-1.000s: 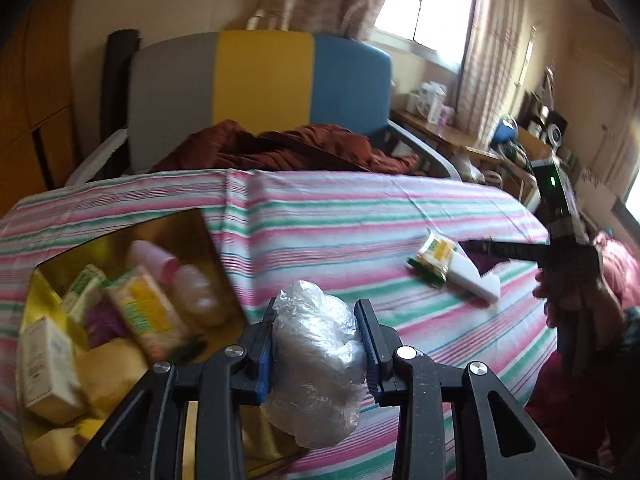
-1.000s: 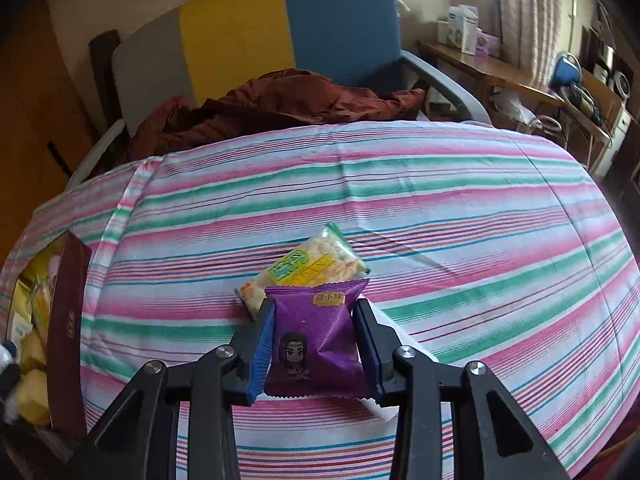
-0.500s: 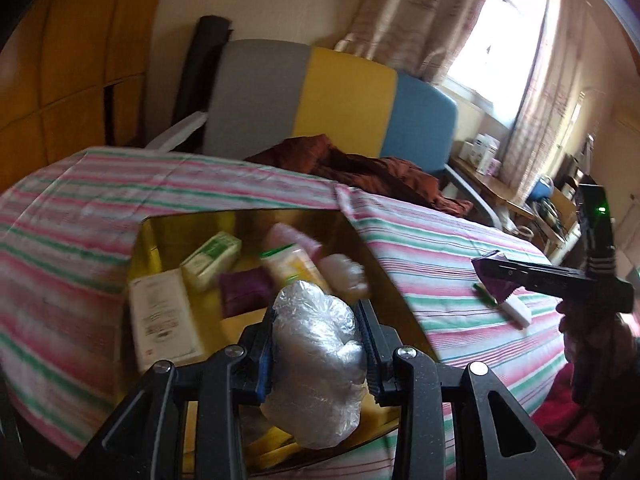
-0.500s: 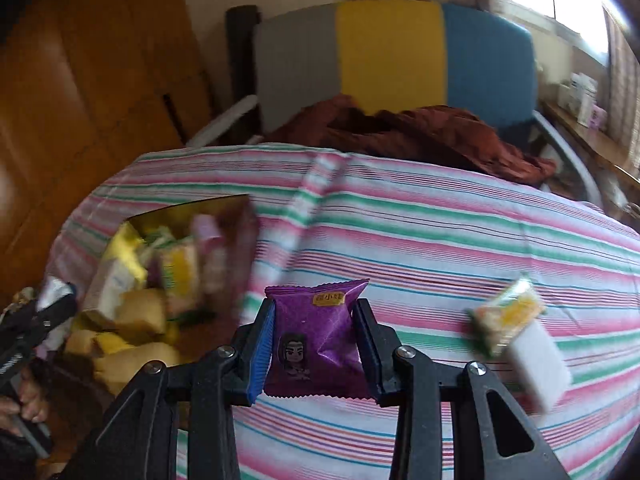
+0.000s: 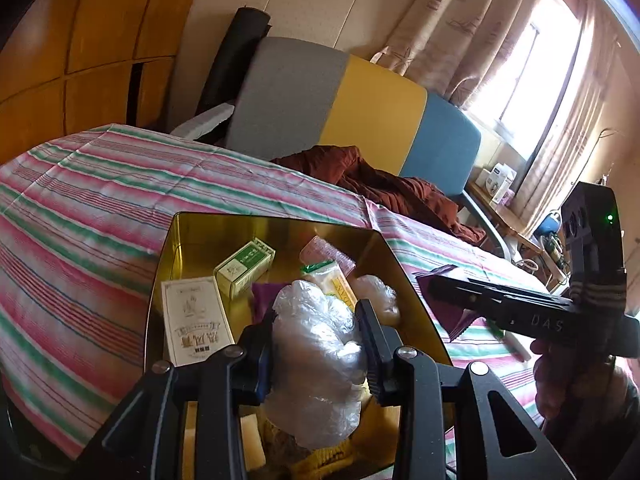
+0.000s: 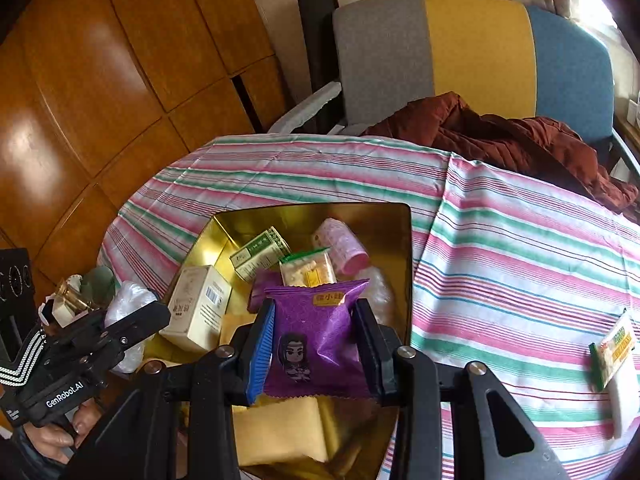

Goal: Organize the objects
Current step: 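Carry bundle into tray with left tool while right tool drops purple pack there, then move both tools back toward the cracker pack and white eraser block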

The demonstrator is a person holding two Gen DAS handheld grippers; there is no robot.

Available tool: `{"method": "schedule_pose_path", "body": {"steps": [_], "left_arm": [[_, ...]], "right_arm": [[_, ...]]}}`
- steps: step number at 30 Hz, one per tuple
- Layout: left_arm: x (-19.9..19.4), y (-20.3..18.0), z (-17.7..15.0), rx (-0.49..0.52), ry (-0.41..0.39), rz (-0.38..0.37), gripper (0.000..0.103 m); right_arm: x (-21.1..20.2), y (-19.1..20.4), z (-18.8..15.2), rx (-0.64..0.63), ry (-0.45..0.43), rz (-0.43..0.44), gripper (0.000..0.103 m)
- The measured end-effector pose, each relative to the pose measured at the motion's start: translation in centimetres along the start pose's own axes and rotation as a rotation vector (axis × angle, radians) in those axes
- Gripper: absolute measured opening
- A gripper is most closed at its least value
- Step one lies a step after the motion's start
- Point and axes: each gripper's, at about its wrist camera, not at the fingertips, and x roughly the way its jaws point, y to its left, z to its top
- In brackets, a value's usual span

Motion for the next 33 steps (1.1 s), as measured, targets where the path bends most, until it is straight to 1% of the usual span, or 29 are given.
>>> {"method": "schedule_pose_path", "body": {"steps": [3,6,8,9,10,12,14,16,20,27,30,33], "left_arm": [[0.5,0.0,0.1,0.014,0.006,0.011,0.037],[1.3,0.2,0.9,0.011,0.0,0.029,0.037],[2.1,0.3,2.1,-0.003,-0.009,0.043,0.037],[2.5,0.3,2.7,-0.008,-0.014,0.045,0.042],[3.2,0.3,3.4,-0.009,-0.004,0.053,0.058],[3.7,1.0,3.9,-0.051,-0.009,0.088,0.074],[3.9,1.8,4.0,-0.085,0.005,0.089,0.075],[3.7,2.4,3.4,-0.096,0.005,0.116,0.075],[3.2,2.7,1.2,-0.098,0.046,0.129,0.075],[1.9,0.3,-2.3,-0.011,0.069,0.15,0.075],[1.5,-1.0,-2.9,0.026,0.073,0.152,0.075],[1.1,-2.2,-3.2,0.071,0.056,0.173,0.078]], "right_arm": [[0.6,0.1,0.1,0.009,0.003,0.0,0.038],[1.5,0.1,1.0,0.019,0.004,-0.023,0.038],[1.8,0.0,2.3,0.041,-0.026,-0.022,0.04],[2.0,-0.1,3.0,0.055,-0.039,-0.017,0.047],[2.3,-0.4,3.5,0.071,-0.037,-0.012,0.06],[2.2,-0.8,3.8,0.101,-0.037,-0.017,0.068],[1.9,-1.3,3.1,0.103,-0.039,-0.019,0.069],[1.8,-2.0,2.2,0.117,-0.024,-0.028,0.069],[1.6,-3.1,-0.1,0.158,0.008,-0.025,0.069],[0.6,-3.1,-2.8,0.167,0.01,-0.065,0.07],[-0.2,-2.5,-3.5,0.153,0.0,-0.089,0.071],[-0.8,-1.8,-4.1,0.123,-0.008,-0.118,0.076]]}}
